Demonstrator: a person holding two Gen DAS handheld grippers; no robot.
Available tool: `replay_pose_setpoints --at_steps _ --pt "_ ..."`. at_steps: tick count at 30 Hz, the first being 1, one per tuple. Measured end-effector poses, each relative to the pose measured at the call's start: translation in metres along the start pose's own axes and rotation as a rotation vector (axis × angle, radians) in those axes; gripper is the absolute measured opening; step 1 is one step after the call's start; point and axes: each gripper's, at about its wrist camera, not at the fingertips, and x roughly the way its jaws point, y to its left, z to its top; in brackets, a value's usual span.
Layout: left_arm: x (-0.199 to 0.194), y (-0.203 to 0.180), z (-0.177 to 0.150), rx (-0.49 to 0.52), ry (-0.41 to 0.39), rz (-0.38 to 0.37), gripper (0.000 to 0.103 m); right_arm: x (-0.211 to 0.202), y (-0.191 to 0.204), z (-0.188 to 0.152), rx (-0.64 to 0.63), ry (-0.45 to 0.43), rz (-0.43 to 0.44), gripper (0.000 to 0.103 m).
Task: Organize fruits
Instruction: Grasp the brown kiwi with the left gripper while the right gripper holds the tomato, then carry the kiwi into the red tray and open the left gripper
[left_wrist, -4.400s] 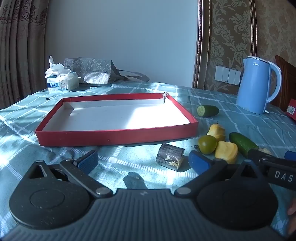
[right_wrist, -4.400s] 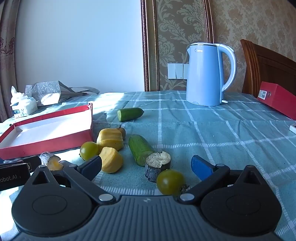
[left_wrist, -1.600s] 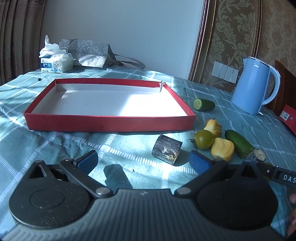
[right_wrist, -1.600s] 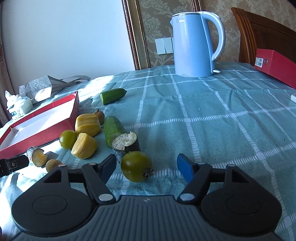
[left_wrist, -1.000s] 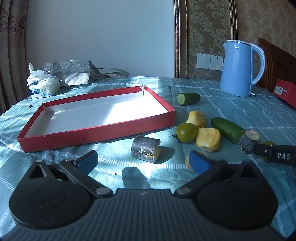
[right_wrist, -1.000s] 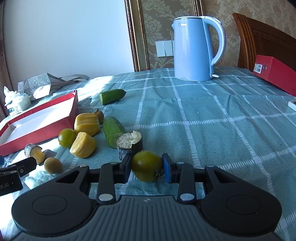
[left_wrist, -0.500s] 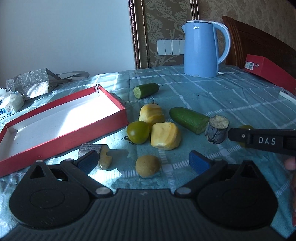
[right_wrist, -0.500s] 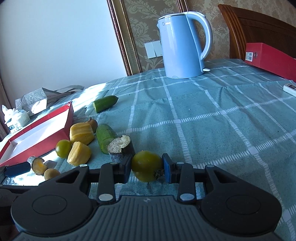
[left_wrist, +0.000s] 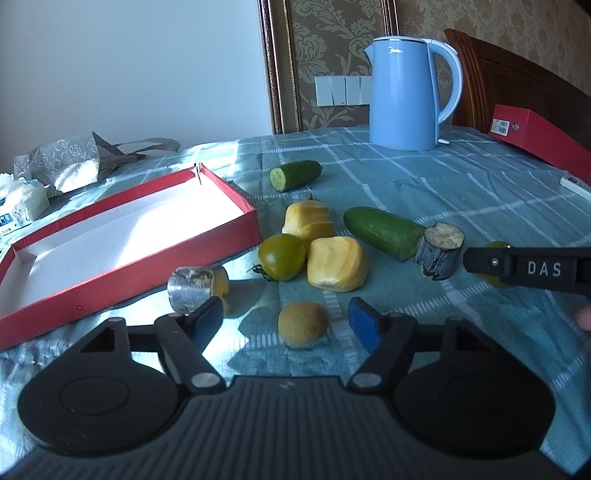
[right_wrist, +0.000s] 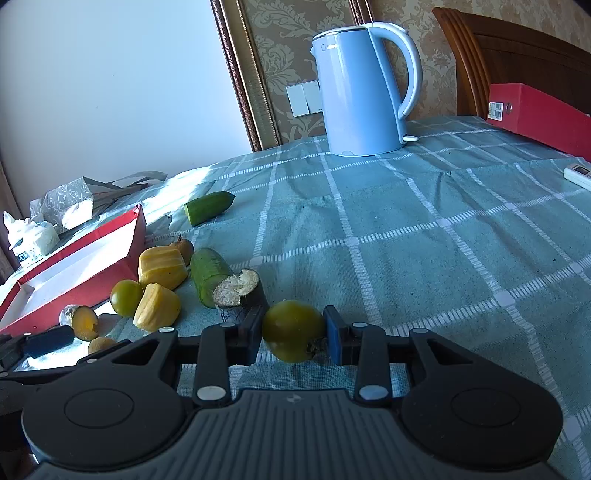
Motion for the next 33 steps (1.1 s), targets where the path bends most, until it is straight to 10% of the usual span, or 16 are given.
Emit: replay_pose_setpoints --at_steps 16,33 --pt "-0.002 0.004 -0.003 -0.019 0.006 -0.102 0.025 0.000 0.001 0.000 -0.005 0.001 -0.002 0.034" --pt "-0.005 0.017 -0.004 -0.104 -0.020 -0.118 0.025 0.000 0.001 -0.001 -0.003 0.000 -0.005 0.034"
